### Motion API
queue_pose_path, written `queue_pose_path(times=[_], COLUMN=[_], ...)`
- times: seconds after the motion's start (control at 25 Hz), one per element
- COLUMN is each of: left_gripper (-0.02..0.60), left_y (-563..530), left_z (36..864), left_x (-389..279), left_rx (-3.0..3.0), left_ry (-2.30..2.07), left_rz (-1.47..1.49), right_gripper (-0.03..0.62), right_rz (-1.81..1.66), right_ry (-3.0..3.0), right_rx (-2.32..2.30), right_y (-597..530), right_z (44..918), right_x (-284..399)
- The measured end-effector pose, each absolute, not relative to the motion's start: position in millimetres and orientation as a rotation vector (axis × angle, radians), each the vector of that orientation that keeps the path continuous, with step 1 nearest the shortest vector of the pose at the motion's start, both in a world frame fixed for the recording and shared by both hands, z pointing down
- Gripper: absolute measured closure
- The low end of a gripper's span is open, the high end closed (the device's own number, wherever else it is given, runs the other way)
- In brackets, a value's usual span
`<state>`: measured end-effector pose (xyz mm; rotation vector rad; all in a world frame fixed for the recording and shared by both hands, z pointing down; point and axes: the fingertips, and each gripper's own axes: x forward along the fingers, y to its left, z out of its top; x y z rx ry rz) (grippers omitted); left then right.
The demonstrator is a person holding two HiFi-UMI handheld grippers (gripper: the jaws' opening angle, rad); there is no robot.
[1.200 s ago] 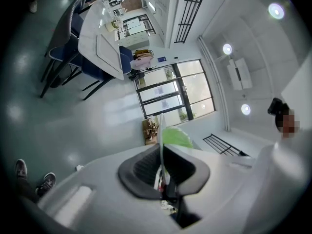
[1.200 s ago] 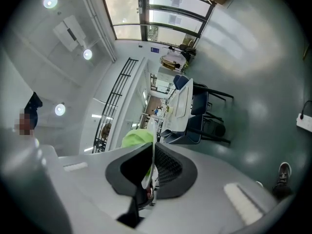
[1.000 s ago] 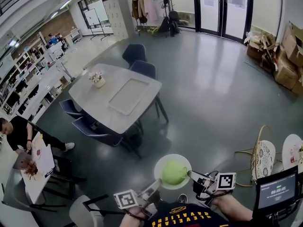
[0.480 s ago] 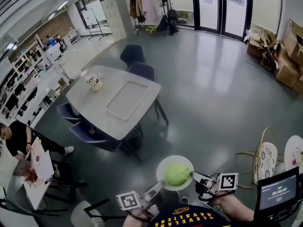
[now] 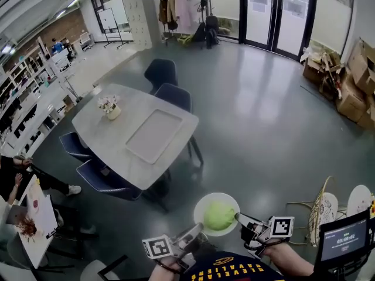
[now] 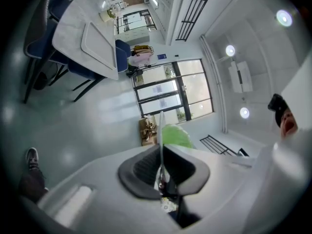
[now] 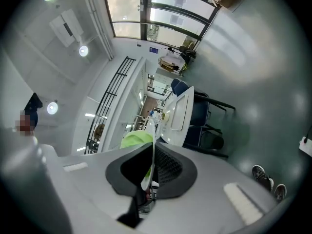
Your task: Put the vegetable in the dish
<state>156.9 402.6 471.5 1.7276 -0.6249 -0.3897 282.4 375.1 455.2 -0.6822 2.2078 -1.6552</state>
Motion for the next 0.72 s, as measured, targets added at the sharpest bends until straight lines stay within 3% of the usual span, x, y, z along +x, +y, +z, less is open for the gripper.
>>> queue_pose_path(times=[0.72], left_gripper=[0.565], left_y=[306], left_z=[469], left_x=[74], left_rx=[1.691], left_ry=[-0.610], left_rz=[-0.493], right_gripper=[0.578], right_rz=[-1.672], right_ry=[2.291], right_rx=[-0.736], right_y=[271], right_z=[449], right_x=[198])
